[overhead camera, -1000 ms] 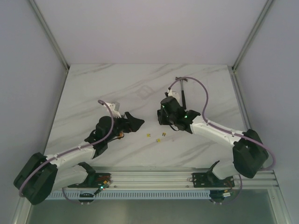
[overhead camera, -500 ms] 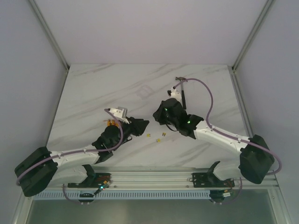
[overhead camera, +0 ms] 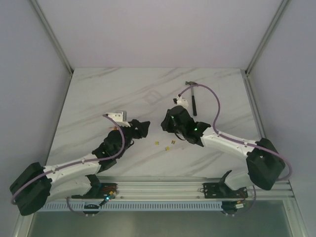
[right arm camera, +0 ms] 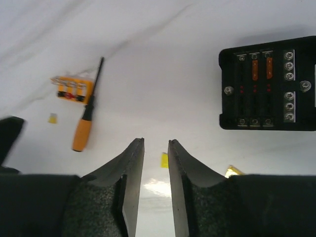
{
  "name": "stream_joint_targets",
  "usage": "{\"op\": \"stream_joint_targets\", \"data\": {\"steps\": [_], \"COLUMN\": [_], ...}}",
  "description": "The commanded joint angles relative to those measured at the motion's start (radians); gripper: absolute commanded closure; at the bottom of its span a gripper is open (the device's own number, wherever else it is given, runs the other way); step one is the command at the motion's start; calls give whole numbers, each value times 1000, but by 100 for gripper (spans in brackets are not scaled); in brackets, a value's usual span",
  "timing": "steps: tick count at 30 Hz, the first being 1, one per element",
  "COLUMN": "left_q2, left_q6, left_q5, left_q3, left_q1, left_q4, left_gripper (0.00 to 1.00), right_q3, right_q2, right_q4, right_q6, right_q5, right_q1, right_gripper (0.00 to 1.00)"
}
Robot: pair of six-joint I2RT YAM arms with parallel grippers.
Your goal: Snap on the fuse box
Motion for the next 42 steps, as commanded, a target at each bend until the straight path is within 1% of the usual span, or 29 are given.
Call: {"op": "stream_joint_targets", "data": {"steps": [1, 3, 4, 7, 10, 12, 14, 15, 17, 20, 23, 26, 33, 37, 40, 42], "left_q2": [-45, -53, -56, -61, -75, -77, -67, -59, -34, 3, 33, 63, 159, 226, 254, 276], "left_q6": [-42, -78, -95, -158, -196, -215, -228, -228, -226, -214, -205, -172, -106, -82, -71, -64], "left_q5": [-54, -48, -41, -45, -50, -61, -64, -58, -39, 17, 86, 118, 157, 191, 185, 187], "left_q3": [21, 36, 47, 87, 110, 126, 155, 164, 183, 198, 187, 187, 223, 247, 263, 277], "left_q1": [66, 114, 141, 213, 274, 312, 358, 382, 425, 478, 535, 570, 603, 613, 618, 626], "left_q4": [-220, -323, -386, -581, -735, -831, -928, -968, -1027, -1082, -1086, -1081, -1077, -1078, -1082, -1087], "left_gripper": [25, 23, 23, 23, 23, 23, 23, 23, 24, 26, 28, 32, 38, 44, 49, 50], "right_q3": [35, 36, 37, 35, 12, -7, -24, -33, -50, -74, -116, -163, -220, -244, -257, -264], "right_q2": [47, 55, 55, 48, 26, 12, 0, -6, -13, -23, -48, -79, -134, -165, -185, -195], "right_q4": [-9, -11, -14, -33, -39, -36, -29, -22, -11, 15, 63, 112, 137, 143, 148, 148], "right_q6": [-121, -160, -193, -265, -317, -344, -369, -381, -401, -427, -450, -473, -480, -476, -474, -474], "right_q5": [-1, 5, 8, 38, 78, 92, 99, 102, 106, 100, 98, 97, 108, 118, 121, 128], "right_q1": [8, 8, 7, 7, 3, -3, -8, -11, -14, -18, -20, -25, -33, -36, -38, -37], "right_gripper": [65, 61, 57, 47, 39, 35, 34, 28, 25, 21, 17, 13, 5, 4, 4, 4]}}
